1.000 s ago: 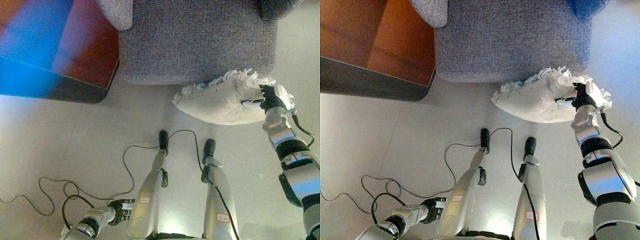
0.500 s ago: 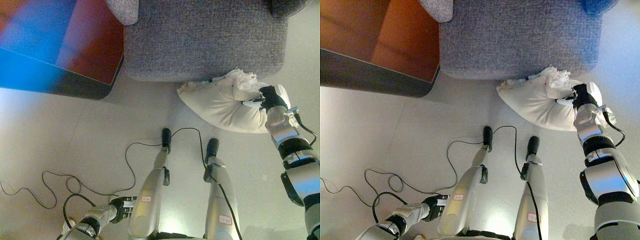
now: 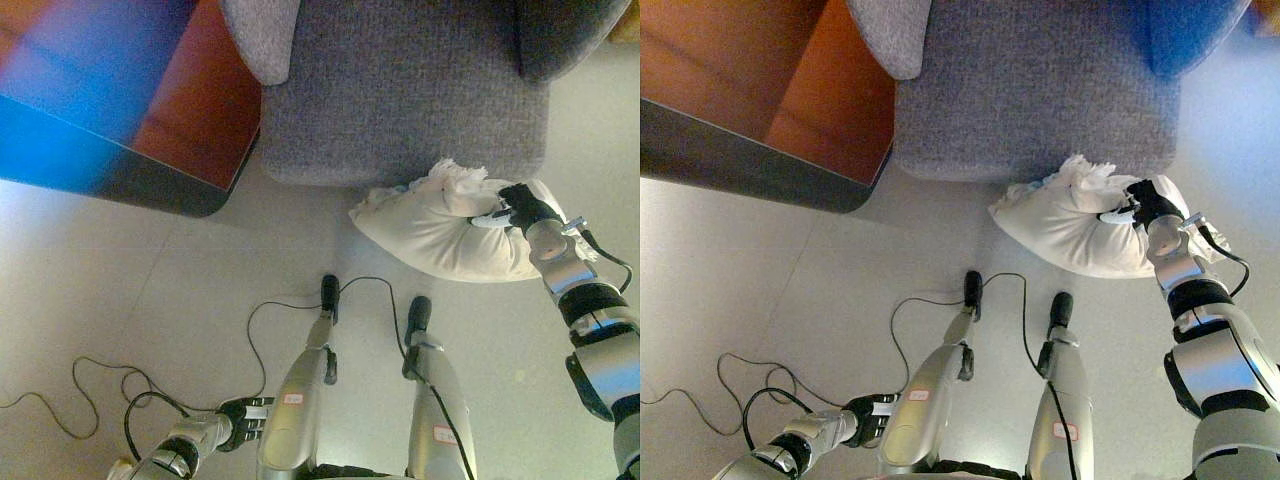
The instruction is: Pick up the pillow and put it on the sofa.
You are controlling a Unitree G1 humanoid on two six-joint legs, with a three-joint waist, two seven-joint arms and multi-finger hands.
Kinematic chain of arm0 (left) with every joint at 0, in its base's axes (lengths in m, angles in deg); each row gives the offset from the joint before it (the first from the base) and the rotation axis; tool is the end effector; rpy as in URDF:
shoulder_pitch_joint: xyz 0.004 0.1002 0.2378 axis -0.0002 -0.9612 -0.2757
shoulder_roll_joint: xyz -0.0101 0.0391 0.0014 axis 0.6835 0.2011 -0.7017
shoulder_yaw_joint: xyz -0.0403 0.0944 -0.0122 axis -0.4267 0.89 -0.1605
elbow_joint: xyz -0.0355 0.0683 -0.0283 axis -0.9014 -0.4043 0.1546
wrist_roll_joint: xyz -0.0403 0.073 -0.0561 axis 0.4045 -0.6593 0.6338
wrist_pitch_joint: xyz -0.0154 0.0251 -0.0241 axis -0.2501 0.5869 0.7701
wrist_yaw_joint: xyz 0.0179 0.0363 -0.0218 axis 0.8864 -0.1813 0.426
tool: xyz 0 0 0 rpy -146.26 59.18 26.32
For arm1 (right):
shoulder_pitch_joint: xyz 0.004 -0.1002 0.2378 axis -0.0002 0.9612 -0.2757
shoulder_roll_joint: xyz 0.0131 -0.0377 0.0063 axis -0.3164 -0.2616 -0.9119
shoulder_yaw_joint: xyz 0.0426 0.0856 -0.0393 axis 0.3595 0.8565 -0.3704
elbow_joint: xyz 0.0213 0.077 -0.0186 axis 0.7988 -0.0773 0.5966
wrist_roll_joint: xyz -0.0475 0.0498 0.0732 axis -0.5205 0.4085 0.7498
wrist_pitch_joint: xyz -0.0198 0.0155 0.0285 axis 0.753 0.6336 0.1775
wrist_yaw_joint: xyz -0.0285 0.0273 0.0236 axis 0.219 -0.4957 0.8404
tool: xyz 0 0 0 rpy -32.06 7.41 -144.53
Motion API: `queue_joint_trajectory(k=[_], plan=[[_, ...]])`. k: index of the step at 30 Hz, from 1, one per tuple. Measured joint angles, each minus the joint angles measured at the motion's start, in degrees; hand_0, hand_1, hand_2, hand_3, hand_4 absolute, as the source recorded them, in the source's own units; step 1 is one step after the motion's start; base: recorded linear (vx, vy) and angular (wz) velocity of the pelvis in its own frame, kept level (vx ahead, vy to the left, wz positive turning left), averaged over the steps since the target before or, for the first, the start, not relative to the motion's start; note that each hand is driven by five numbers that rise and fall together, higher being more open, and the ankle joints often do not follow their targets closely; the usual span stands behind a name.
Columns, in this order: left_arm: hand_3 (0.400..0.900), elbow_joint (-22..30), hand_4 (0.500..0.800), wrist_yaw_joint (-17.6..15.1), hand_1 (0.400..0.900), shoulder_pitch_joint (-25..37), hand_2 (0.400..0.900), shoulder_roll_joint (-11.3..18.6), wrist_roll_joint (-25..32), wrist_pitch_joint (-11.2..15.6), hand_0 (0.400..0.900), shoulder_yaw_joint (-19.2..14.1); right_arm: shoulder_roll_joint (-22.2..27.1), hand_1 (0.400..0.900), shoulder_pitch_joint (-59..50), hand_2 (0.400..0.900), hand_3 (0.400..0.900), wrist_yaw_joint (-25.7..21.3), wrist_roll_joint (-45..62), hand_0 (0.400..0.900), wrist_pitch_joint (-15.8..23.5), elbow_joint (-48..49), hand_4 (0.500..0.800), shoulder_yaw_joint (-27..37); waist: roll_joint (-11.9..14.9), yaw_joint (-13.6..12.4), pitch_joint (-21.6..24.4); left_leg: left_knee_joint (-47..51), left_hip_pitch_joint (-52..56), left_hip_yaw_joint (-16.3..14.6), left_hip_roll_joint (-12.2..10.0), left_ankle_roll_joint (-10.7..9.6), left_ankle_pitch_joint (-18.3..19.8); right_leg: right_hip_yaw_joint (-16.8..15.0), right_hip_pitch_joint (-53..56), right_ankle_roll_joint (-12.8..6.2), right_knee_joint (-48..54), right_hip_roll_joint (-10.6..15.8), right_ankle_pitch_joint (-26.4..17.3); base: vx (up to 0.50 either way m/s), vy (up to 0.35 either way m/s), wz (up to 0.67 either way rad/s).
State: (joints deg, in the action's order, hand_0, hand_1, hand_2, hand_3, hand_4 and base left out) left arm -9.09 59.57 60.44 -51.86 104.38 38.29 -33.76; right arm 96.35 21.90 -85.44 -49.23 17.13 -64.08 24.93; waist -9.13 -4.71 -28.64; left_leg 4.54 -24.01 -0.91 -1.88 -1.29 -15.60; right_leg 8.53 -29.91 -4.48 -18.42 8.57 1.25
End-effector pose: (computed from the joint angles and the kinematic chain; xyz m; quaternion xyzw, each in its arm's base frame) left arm 0.1523 0.2306 -0.0888 -0.0031 0.5545 -0.1016 0.8259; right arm 0.3210 -0.3026 0.1464 -0.4492 0.1158 -0.0905 0.8813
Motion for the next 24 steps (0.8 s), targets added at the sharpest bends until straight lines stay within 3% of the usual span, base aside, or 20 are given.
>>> queue_joint_trajectory(k=[1, 14, 20, 24], plan=[[0.900, 0.2, 0.800, 0.6, 0.900, -0.8, 0.900, 0.6, -0.5, -0.5, 0.900, -1.1, 1.6, 0.400, 1.0, 0.400, 0.400, 2.9, -0.3, 0.400, 0.6, 3.7, 0.500, -0.8, 1.1, 0.1, 0.2, 0.0, 2.3, -0.1, -0.3, 0.0, 0.4, 0.2, 3.6, 0.07, 2.7, -0.5, -0.9, 0.06, -0.020, -0.05], [0.900, 1.0, 0.800, 3.8, 0.900, -6.7, 0.900, 4.8, -6.6, -5.6, 0.900, -7.9, 7.1, 0.400, 3.6, 0.400, 0.400, 19.8, -2.3, 0.400, 0.6, 16.5, 0.500, -0.7, 10.0, -0.1, 5.8, 0.0, 14.7, 0.3, -0.6, -0.6, 5.1, 2.4, 25.1, -0.66, 21.3, -2.0, -6.0, 0.13, 0.017, 0.03], [0.900, 0.7, 0.800, 5.2, 0.900, -9.8, 0.900, 4.6, -9.3, -8.0, 0.900, -9.8, 9.0, 0.400, 1.8, 0.400, 0.400, 27.9, -1.4, 0.400, 0.4, 17.6, 0.500, -1.0, 11.3, -0.3, 11.5, 0.1, 18.9, 0.6, -0.2, -0.9, 6.9, 2.9, 30.6, -0.83, 23.4, -1.9, -5.7, 0.14, 0.062, 0.04], [0.900, -1.9, 0.800, 6.0, 0.900, -10.2, 0.900, 4.4, -10.2, -8.9, 0.900, -10.3, 10.5, 0.400, -3.9, 0.400, 0.400, 33.2, 2.1, 0.400, -2.0, 17.2, 0.500, -5.7, 11.8, -0.3, 14.8, 0.1, 20.4, 0.5, -0.1, -1.1, 7.3, 3.0, 32.1, -0.74, 23.4, -1.9, -5.2, 0.09, 0.077, 0.04]])
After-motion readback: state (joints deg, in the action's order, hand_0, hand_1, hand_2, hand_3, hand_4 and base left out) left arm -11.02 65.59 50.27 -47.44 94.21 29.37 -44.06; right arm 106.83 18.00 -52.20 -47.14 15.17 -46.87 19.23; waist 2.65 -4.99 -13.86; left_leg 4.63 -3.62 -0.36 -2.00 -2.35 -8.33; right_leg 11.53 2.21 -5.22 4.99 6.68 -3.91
